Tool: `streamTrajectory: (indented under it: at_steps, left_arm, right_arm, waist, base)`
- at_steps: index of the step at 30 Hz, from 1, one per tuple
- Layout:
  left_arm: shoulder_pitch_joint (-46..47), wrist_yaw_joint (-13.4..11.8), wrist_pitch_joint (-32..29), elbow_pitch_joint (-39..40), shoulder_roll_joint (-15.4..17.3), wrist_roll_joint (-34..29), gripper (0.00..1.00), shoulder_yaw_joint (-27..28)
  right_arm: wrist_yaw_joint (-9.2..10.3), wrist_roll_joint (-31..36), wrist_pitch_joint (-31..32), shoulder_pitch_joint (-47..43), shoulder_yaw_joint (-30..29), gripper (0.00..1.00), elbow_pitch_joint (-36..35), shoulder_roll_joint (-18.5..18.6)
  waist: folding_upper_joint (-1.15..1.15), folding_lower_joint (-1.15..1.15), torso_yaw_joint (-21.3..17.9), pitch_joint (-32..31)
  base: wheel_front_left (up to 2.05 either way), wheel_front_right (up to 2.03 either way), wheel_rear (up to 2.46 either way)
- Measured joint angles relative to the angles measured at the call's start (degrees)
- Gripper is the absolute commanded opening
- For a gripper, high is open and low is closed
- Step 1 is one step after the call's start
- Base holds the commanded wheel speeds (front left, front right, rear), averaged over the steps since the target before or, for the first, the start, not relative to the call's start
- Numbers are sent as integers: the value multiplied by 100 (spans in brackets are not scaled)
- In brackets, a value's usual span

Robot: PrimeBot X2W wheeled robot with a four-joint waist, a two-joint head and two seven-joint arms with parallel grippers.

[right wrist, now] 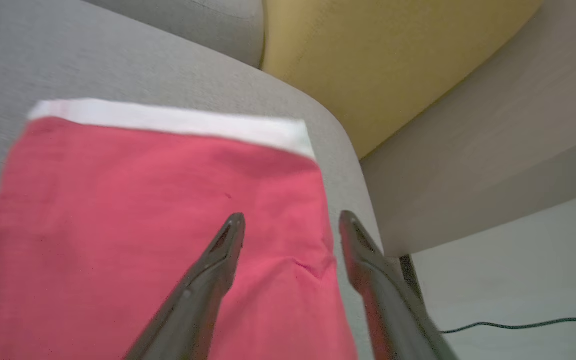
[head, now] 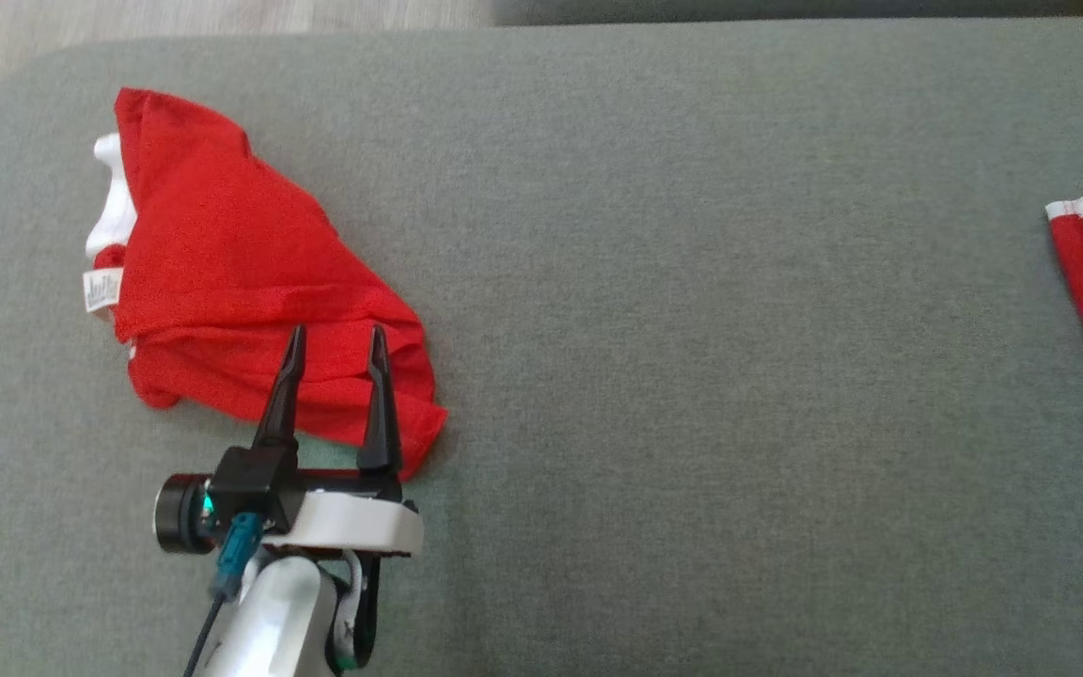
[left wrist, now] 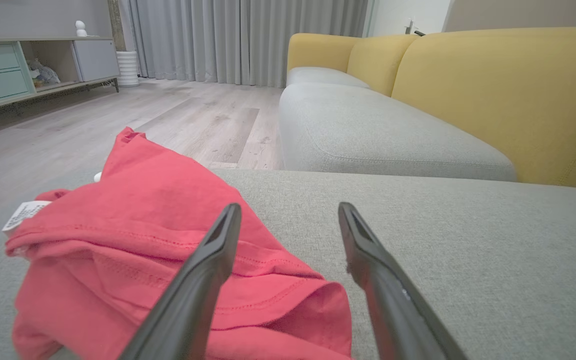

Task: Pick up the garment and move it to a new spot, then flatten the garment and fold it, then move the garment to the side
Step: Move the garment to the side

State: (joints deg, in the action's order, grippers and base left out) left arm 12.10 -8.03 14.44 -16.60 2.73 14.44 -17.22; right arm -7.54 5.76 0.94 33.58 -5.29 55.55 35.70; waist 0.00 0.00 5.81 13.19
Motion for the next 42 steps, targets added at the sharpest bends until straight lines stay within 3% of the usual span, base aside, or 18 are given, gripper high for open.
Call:
streamTrajectory:
  at_steps: [5, 9, 12, 20, 27, 34, 42]
  left_arm:
    - [-12, 40, 0, -16, 0, -5, 100, 35]
    - [-88, 38, 0, 21, 1, -2, 100, 48]
    - [-161, 36, 0, 52, 1, 4, 100, 48]
    - [-431, -11, 0, 68, 2, 7, 100, 64]
    - [-516, -13, 0, 94, 3, 35, 100, 58]
    - [-776, -55, 0, 55, 5, 81, 100, -26]
    - [-823, -88, 0, 1, 5, 119, 100, -116]
  right_arm:
    - [0, 75, -305, 1, -364, 100, -324, -690]
    - [1, -222, -561, -1, -542, 100, -975, -1401]
    - [1, -480, -604, -41, -482, 100, -1667, -1947]
    - [0, -998, -278, -904, 53, 100, -3880, -2983]
    - [0, -1333, -554, -1999, -12, 100, -4674, -3233]
    - [1, -1529, -1251, -3098, 103, 100, -4295, -3311]
    - [0, -1454, -1474, -3546, 292, 100, -4076, -3312]
  waist:
    - [0, 0, -87, -258]
    - [0, 0, -162, -523]
    - [0, -1, -211, -731]
    - [0, -1, -289, -1156]
    - [0, 0, -246, -1274]
    - [0, 0, -188, -1340]
    - [0, 0, -212, -1386]
  base:
    - [0, 0, 0]
    - [0, 0, 0]
    - [0, 0, 0]
    - [0, 0, 0]
    - [0, 0, 0]
    - [0, 0, 0]
    - [0, 0, 0]
